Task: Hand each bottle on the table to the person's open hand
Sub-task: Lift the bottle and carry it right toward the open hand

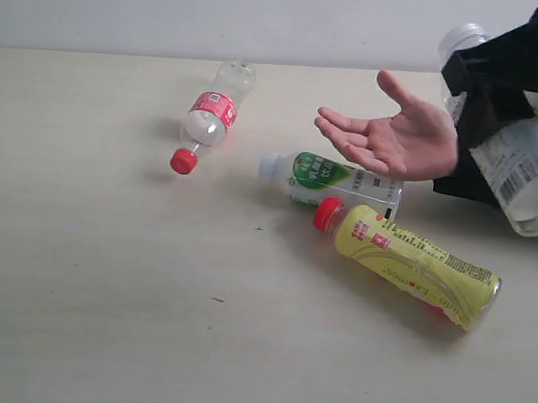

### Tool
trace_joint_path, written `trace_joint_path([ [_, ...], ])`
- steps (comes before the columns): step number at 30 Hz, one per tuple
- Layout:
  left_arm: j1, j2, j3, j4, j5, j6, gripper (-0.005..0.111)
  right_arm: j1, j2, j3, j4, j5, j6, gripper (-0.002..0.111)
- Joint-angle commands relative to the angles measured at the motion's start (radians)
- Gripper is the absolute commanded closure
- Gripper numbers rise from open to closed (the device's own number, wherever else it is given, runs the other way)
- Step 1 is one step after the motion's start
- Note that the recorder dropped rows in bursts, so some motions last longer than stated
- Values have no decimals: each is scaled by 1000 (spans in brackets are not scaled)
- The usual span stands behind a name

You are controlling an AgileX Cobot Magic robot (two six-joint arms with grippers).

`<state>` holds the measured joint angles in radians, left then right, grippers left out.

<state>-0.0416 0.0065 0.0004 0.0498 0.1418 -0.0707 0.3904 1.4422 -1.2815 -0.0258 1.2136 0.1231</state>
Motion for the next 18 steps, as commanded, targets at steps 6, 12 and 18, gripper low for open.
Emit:
trace_joint_path([
  [6, 1, -6, 0, -4, -2, -7, 107, -9, 378, -334, 76, 7, -61, 108],
  [12, 1, -6, 0, -4, -2, -7, 107, -9, 540, -523, 36, 7, -69, 108],
  [18, 1, -6, 0, -4, -2, -7, 107, -37, 630, -572, 26, 7, -73, 108],
])
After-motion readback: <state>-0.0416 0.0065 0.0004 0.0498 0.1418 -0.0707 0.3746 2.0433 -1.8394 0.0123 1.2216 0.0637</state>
